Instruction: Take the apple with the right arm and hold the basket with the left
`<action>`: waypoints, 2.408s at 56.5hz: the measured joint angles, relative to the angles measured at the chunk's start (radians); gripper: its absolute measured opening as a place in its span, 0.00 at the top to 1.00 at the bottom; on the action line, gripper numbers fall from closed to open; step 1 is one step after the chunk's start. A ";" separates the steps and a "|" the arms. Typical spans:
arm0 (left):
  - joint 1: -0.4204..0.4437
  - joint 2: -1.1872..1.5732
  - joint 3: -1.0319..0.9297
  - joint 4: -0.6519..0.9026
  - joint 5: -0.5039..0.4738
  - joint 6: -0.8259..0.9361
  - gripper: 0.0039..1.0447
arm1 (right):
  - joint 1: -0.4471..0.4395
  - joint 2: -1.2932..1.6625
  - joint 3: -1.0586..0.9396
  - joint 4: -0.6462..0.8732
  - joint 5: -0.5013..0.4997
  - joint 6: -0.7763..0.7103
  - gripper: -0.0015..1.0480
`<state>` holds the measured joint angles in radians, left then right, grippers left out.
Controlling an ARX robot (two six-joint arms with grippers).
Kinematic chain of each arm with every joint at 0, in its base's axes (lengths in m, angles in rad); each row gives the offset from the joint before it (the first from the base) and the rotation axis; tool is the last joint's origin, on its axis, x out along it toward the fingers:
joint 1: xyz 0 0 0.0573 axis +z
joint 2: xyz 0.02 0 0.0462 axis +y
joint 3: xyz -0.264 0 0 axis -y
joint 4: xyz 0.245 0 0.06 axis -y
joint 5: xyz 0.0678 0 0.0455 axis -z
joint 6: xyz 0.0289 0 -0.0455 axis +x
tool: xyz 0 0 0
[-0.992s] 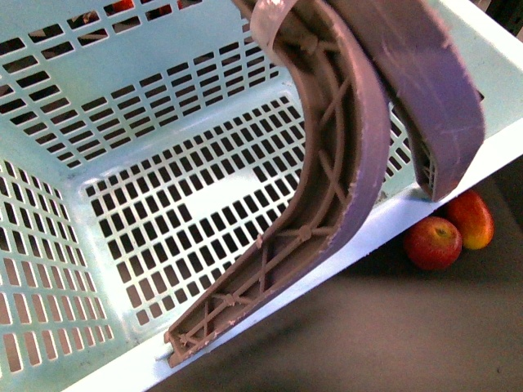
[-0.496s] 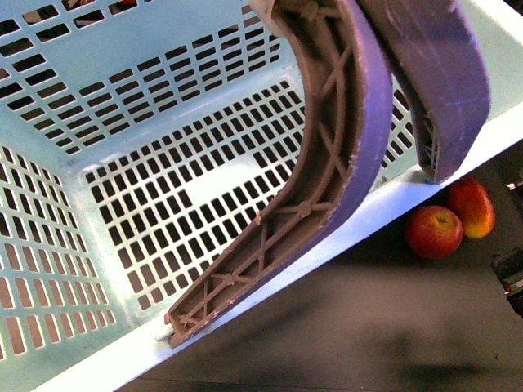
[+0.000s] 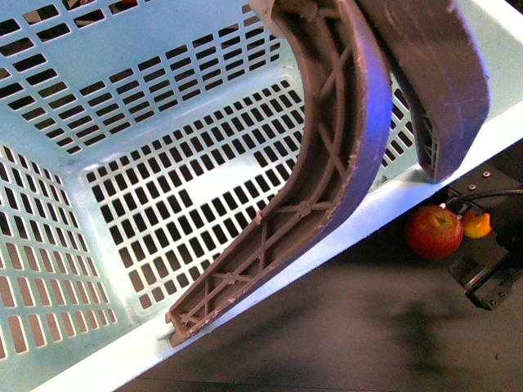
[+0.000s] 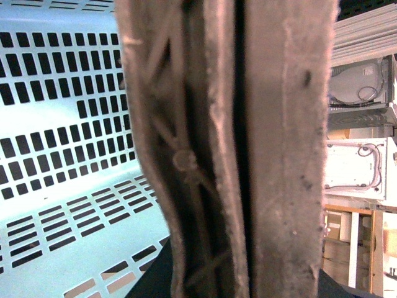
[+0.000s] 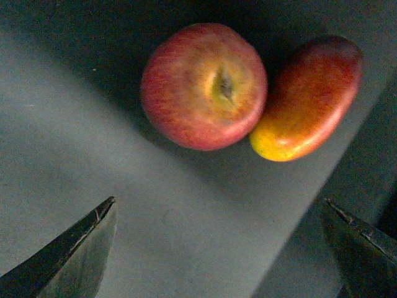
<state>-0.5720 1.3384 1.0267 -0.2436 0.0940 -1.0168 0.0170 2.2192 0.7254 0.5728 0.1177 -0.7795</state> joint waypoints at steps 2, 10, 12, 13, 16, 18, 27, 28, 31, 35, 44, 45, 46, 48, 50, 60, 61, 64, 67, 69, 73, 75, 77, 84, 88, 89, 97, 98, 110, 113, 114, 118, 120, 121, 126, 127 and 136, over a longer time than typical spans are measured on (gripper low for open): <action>0.000 0.000 0.000 0.000 0.000 0.000 0.85 | 0.003 0.011 0.009 -0.006 0.000 -0.002 0.08; 0.000 0.000 0.000 0.000 -0.001 0.000 0.85 | 0.017 0.066 0.072 -0.042 -0.004 -0.003 0.08; 0.000 0.000 0.000 0.000 -0.001 0.000 0.85 | 0.019 0.076 0.087 -0.050 -0.006 -0.003 0.08; 0.000 0.000 0.000 0.000 -0.001 0.000 0.85 | 0.019 0.079 0.092 -0.053 -0.006 -0.003 0.08; 0.000 0.000 0.000 0.000 0.000 0.000 0.85 | 0.020 0.092 0.113 -0.062 -0.006 -0.003 0.08; 0.000 0.000 0.000 0.000 0.000 0.000 0.85 | 0.021 0.100 0.128 -0.070 -0.006 -0.003 0.08; 0.000 0.000 0.000 0.000 0.000 0.000 0.85 | 0.020 0.129 0.182 -0.107 -0.008 -0.002 0.08; 0.000 0.000 0.000 0.000 0.000 0.000 0.85 | 0.020 0.134 0.191 -0.114 -0.011 -0.001 0.08; 0.000 0.000 0.000 0.000 -0.001 0.000 0.85 | 0.020 0.140 0.204 -0.126 -0.014 0.001 0.08; 0.000 0.000 0.000 0.000 -0.001 0.000 0.85 | 0.019 0.151 0.227 -0.143 -0.020 0.003 0.08; 0.000 0.000 0.000 0.000 0.000 0.000 0.85 | 0.018 0.185 0.282 -0.172 -0.027 0.008 0.08; 0.000 0.000 0.000 0.000 0.000 0.000 0.85 | 0.018 0.188 0.286 -0.174 -0.028 0.009 0.08; 0.000 0.000 0.000 0.000 0.000 0.000 0.85 | 0.018 0.190 0.290 -0.177 -0.029 0.009 0.08; 0.000 0.000 0.000 0.000 0.000 0.000 0.85 | 0.017 0.198 0.303 -0.183 -0.029 0.010 0.08; 0.000 0.000 0.000 0.000 -0.001 0.000 0.85 | 0.016 0.208 0.317 -0.191 -0.029 0.014 0.08; 0.000 0.000 0.000 0.000 0.000 0.000 0.85 | 0.013 0.249 0.357 -0.202 -0.026 0.027 0.08; 0.000 0.000 0.000 0.000 0.000 0.000 0.85 | 0.013 0.252 0.357 -0.202 -0.026 0.027 0.08; 0.000 0.000 0.000 0.000 0.000 0.000 0.85 | 0.013 0.259 0.359 -0.201 -0.023 0.031 0.08; 0.000 0.000 0.000 0.000 0.000 0.000 0.85 | 0.012 0.263 0.359 -0.200 -0.024 0.040 0.08; 0.000 0.000 0.000 0.000 0.000 0.000 0.85 | 0.011 0.264 0.359 -0.199 -0.027 0.049 0.10; 0.000 0.000 0.000 0.000 -0.001 0.000 0.85 | 0.010 0.264 0.357 -0.195 -0.031 0.061 0.18; 0.000 0.000 0.000 0.000 -0.001 0.000 0.85 | 0.008 0.263 0.354 -0.193 -0.034 0.066 0.21; 0.000 0.000 0.000 0.000 -0.001 0.000 0.85 | 0.008 0.260 0.350 -0.189 -0.040 0.074 0.25; 0.000 0.000 0.000 0.000 0.000 0.000 0.85 | 0.006 0.246 0.327 -0.175 -0.054 0.084 0.30; 0.000 0.000 0.000 0.000 0.000 0.000 0.85 | 0.002 0.231 0.305 -0.166 -0.069 0.088 0.32; 0.000 0.000 0.000 0.000 0.000 0.000 0.85 | 0.001 0.226 0.299 -0.164 -0.072 0.089 0.32; 0.000 0.000 0.000 0.000 -0.001 0.000 0.85 | -0.013 0.160 0.242 -0.137 -0.106 0.113 0.32; 0.000 0.000 0.000 0.000 0.000 0.000 0.85 | -0.015 0.150 0.236 -0.134 -0.110 0.114 0.32; 0.000 0.000 0.000 0.000 0.000 0.000 0.85 | -0.061 -0.051 0.118 -0.084 -0.174 0.142 0.33; 0.000 0.000 0.000 0.000 0.000 0.000 0.85 | -0.076 -0.113 0.085 -0.078 -0.186 0.143 0.33; 0.000 0.000 0.000 0.000 0.000 0.000 0.85 | -0.080 -0.129 0.076 -0.077 -0.189 0.144 0.33; 0.000 0.000 0.000 0.000 0.000 0.000 0.85 | -0.109 -0.242 0.023 -0.078 -0.207 0.151 0.33; 0.000 0.000 0.000 0.000 0.000 0.000 0.85 | -0.122 -0.292 0.003 -0.086 -0.216 0.153 0.33; 0.000 0.000 0.000 0.000 0.000 0.000 0.85 | -0.127 -0.307 -0.003 -0.090 -0.219 0.156 0.33; 0.000 0.000 0.000 0.000 0.000 0.000 0.85 | -0.152 -0.410 -0.032 -0.117 -0.237 0.163 0.33; 0.000 0.000 0.000 0.000 -0.001 0.000 0.85 | -0.156 -0.428 -0.035 -0.124 -0.241 0.165 0.33; 0.000 0.000 0.000 0.000 0.000 0.000 0.85 | -0.188 -0.629 -0.047 -0.205 -0.298 0.208 0.33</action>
<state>-0.5720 1.3384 1.0267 -0.2436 0.0940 -1.0168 -0.1715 1.5906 0.6785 0.3679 -0.1802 -0.5716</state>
